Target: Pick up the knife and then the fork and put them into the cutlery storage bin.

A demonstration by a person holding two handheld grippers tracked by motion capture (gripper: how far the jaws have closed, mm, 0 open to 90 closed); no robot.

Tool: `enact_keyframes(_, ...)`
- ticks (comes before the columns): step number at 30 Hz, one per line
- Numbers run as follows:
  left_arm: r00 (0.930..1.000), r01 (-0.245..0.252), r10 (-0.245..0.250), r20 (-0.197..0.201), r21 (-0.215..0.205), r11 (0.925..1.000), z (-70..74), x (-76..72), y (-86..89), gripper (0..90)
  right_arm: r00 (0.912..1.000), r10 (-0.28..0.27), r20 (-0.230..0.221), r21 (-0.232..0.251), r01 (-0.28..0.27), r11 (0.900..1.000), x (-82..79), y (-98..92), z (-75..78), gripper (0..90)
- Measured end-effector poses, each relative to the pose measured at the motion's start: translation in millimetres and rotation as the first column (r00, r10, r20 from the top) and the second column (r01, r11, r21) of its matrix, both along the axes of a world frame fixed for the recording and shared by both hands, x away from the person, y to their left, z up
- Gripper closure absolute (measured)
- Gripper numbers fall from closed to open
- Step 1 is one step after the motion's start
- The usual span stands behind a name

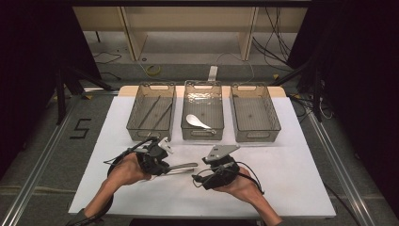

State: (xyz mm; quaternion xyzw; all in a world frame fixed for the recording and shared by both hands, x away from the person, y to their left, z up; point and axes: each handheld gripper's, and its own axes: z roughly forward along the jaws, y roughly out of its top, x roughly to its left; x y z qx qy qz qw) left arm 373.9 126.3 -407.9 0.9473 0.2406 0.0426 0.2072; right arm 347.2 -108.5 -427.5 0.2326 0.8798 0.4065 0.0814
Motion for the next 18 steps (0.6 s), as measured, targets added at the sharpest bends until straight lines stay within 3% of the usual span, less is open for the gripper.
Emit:
enact_keyframes(3, 0.9999, 0.013, -0.013, 0.002, 0.002, 0.9999, 3.7, -3.4, -4.0, 79.1, 0.9994, 0.03, 0.018, -0.016, -0.029, 0.999, 1.5, 12.1, -3.2, 31.3)
enact_keyframes(7, 0.9994, 0.034, -0.034, -0.008, -0.031, 0.9989, 8.7, -7.1, -8.5, 79.1, 0.9958, 0.08, 0.045, -0.044, -0.078, 0.996, 1.0, 25.5, -9.1, 31.3)
enact_keyframes(13, 0.9981, 0.057, -0.057, -0.023, -0.033, 0.9979, 9.7, -10.3, -12.8, 79.1, 0.9902, 0.103, 0.094, -0.105, -0.093, 0.99, 0.5, 35.6, -16.3, 32.5)
enact_keyframes(18, 0.9972, 0.07, -0.071, -0.022, -0.033, 0.997, 9.5, -12.1, -16.7, 79.1, 0.9826, 0.139, 0.123, -0.155, -0.119, 0.981, -2.2, 40.5, -20.0, 39.1)
